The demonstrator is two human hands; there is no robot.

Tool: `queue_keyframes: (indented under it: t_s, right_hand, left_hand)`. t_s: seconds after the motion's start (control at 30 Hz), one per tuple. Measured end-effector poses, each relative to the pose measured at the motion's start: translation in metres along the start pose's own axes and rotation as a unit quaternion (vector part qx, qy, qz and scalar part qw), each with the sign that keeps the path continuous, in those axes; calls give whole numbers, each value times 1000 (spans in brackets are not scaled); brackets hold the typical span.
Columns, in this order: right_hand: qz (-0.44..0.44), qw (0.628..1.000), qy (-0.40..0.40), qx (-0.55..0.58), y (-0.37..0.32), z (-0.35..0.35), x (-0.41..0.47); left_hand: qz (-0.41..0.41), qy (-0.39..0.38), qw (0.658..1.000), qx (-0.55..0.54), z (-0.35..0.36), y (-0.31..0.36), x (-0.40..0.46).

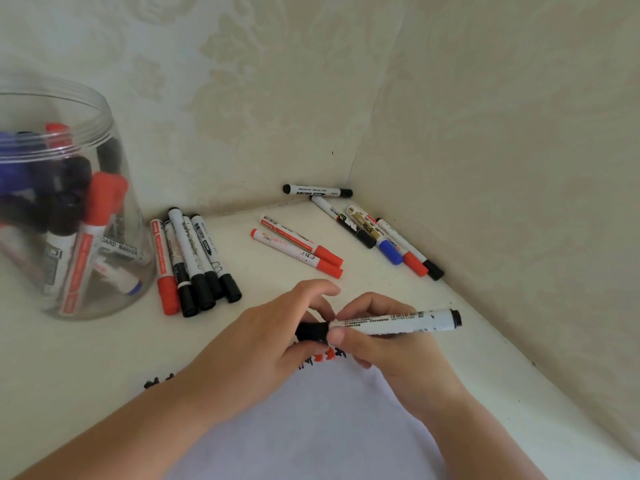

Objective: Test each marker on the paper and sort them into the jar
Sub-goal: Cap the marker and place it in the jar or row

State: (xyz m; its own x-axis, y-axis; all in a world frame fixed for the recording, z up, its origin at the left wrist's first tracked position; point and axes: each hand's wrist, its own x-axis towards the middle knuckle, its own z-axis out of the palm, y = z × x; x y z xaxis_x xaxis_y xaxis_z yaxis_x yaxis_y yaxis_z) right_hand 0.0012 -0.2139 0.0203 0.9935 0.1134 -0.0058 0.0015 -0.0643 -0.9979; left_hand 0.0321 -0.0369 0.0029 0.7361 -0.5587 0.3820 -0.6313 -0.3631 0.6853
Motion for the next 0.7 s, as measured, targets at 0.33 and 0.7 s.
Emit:
queue_keyframes:
  t_s: [0.33,0.7]
  right_hand:
    - [49,986,23,155,-5,9,2]
    - [81,994,9,77,-18,11,8]
  left_hand:
    - [27,-4,998,63,-3,9,1]
    - [24,83,994,71,-31,10,6]
